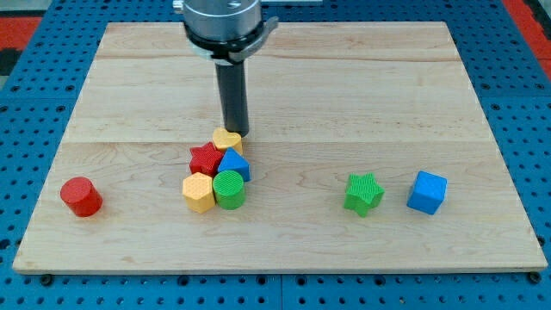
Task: Push the red circle bottom to the green circle
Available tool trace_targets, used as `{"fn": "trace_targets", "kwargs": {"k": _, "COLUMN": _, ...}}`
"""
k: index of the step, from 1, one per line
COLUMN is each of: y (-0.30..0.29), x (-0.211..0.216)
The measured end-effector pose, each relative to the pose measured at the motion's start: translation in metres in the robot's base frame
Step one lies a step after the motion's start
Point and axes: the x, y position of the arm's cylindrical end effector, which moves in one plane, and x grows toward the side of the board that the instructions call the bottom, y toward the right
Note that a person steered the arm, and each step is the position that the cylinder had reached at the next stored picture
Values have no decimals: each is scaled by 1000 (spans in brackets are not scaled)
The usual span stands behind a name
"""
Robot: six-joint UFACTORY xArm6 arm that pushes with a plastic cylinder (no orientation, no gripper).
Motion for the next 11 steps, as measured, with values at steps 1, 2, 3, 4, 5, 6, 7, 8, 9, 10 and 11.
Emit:
{"fn": "trace_targets", "kwargs": {"k": 1, "y": -2, "x": -3}}
{"fn": "trace_targets", "kwargs": {"k": 2, "y": -79, "x": -33}}
{"fn": "trace_targets", "kwargs": {"k": 3, "y": -185, "x": -2}}
{"fn": "trace_targets", "kwargs": {"k": 4, "y": -204, "x": 61}}
{"fn": "trace_targets", "kwargs": {"k": 5, "y": -191, "x": 84}}
{"fn": "trace_targets", "kwargs": {"k": 6, "y": -159, "x": 112}}
{"fn": "trace_targets", "kwargs": {"k": 7, "y": -195, "x": 116}}
{"fn": "trace_targets", "kwargs": {"k": 8, "y": -207, "x": 145}}
{"fn": "trace_targets", "kwargs": {"k": 9, "y": -141, "x": 151}}
{"fn": "trace_targets", "kwargs": {"k": 10, "y": -68, "x": 149}}
{"fn": "trace_targets", "kwargs": {"k": 11, "y": 2, "x": 146}}
